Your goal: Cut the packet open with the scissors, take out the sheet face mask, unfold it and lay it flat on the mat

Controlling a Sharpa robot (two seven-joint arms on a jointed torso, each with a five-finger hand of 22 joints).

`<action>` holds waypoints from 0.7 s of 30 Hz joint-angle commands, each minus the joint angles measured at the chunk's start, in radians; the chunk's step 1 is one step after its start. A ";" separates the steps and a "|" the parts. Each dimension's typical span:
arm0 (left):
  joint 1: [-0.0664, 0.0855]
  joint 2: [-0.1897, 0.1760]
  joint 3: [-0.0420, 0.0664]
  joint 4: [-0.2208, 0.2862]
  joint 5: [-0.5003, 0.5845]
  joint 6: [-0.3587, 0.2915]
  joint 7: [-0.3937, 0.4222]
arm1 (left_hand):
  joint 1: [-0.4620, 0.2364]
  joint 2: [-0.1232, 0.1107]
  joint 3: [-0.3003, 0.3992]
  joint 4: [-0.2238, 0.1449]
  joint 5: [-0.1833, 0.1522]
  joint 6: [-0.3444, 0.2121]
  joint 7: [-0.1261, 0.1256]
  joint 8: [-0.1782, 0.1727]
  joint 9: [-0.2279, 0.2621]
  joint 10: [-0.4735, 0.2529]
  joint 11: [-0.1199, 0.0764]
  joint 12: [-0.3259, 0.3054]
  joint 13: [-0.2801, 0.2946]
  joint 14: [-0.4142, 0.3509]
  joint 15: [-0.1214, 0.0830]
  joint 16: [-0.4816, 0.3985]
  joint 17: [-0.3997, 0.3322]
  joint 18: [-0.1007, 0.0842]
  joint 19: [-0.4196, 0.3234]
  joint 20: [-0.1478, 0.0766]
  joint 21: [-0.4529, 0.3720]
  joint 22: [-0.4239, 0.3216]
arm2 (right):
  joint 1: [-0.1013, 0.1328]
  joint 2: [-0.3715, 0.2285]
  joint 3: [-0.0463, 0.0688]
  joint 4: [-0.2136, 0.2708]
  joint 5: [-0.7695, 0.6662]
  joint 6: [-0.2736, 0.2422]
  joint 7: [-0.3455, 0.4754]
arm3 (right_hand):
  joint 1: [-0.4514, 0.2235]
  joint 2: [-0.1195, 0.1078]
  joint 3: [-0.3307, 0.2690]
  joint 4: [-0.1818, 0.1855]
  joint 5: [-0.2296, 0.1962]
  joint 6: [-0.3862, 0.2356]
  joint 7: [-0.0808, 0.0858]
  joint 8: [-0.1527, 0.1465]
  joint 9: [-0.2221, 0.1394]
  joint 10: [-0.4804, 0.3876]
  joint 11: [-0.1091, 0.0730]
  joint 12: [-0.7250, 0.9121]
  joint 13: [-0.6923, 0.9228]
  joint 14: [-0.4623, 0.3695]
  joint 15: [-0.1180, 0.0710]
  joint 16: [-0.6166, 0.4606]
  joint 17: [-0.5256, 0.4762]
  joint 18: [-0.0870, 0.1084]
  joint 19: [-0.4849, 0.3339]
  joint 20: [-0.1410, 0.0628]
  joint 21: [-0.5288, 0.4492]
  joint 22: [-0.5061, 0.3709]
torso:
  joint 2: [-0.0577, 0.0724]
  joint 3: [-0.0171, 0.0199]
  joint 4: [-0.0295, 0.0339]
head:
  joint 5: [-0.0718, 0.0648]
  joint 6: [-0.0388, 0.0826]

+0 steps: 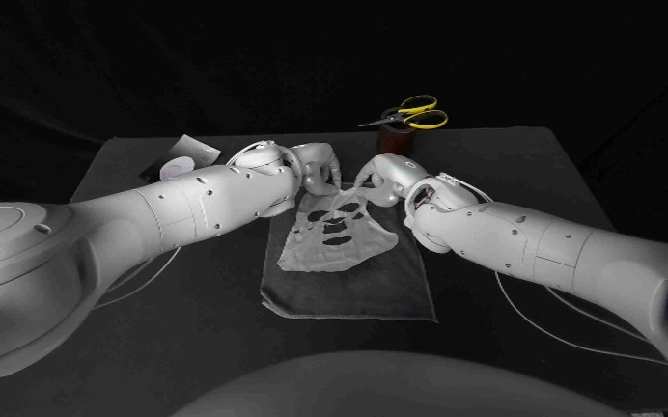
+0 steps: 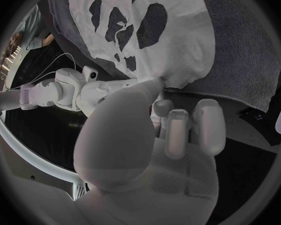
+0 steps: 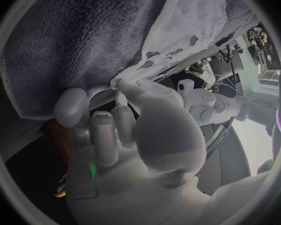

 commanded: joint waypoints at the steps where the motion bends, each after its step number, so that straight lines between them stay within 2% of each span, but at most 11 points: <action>1: 0.000 0.004 0.000 0.000 -0.006 -0.020 0.009 | -0.001 0.013 0.002 -0.008 -0.003 0.013 -0.001 0.009 0.005 0.018 -0.001 0.010 0.020 0.088 -0.011 0.004 0.224 -0.012 0.005 -0.004 0.006 0.085 | 0.001 0.000 0.001 0.003 0.000 -0.035 0.022 | 0.012 0.004 0.002 -0.010 -0.003 0.000 -0.006 0.014 0.011 0.005 -0.009 0.005 0.080 0.092 -0.010 0.005 0.208 0.011 0.003 -0.008 0.009 0.120 | 0.000 0.0006 -0.0001 | 0.000 0.000; 6: 0.000 0.005 0.000 0.000 -0.004 -0.049 0.028 | 0.001 0.026 0.015 -0.017 -0.003 0.028 -0.003 0.022 0.013 0.063 -0.005 0.030 0.081 0.093 -0.015 0.007 0.235 -0.014 0.012 -0.009 0.013 0.093 | 0.001 -0.002 0.001 0.007 0.000 -0.055 0.032 | 0.015 0.007 0.008 -0.021 -0.003 -0.005 -0.007 0.040 0.032 0.017 -0.011 0.025 0.097 0.095 -0.012 0.009 0.216 0.007 0.010 -0.012 0.025 0.124 | 0.000 0.0011 -0.0002 | 0.001 0.000; 11: 0.000 0.005 0.000 0.000 -0.006 -0.088 0.051 | -0.007 0.040 0.037 -0.023 -0.003 0.033 -0.001 0.033 0.022 0.111 -0.007 0.052 0.152 0.099 -0.018 0.010 0.248 -0.017 0.019 -0.012 0.022 0.103 | 0.001 -0.008 0.001 0.014 -0.001 -0.062 0.037 | 0.014 0.008 0.014 -0.025 -0.003 -0.006 -0.008 0.051 0.040 0.024 -0.011 0.039 0.109 0.096 -0.013 0.011 0.221 0.006 0.013 -0.014 0.031 0.126 | 0.000 0.0009 0.0001 | 0.003 0.000; 21: 0.000 -0.019 0.000 0.021 -0.003 -0.131 0.067 | -0.027 0.044 0.085 -0.036 -0.003 0.023 -0.004 0.054 0.047 0.138 -0.008 0.063 0.194 0.103 -0.019 0.013 0.257 -0.019 0.022 -0.015 0.027 0.107 | 0.000 -0.035 0.001 0.040 -0.003 -0.065 0.033 | 0.010 0.008 0.020 -0.029 -0.003 -0.007 -0.009 0.061 0.047 0.028 -0.012 0.046 0.115 0.096 -0.014 0.011 0.222 0.006 0.013 -0.015 0.032 0.126 | 0.000 0.0002 -0.0007 | 0.003 0.000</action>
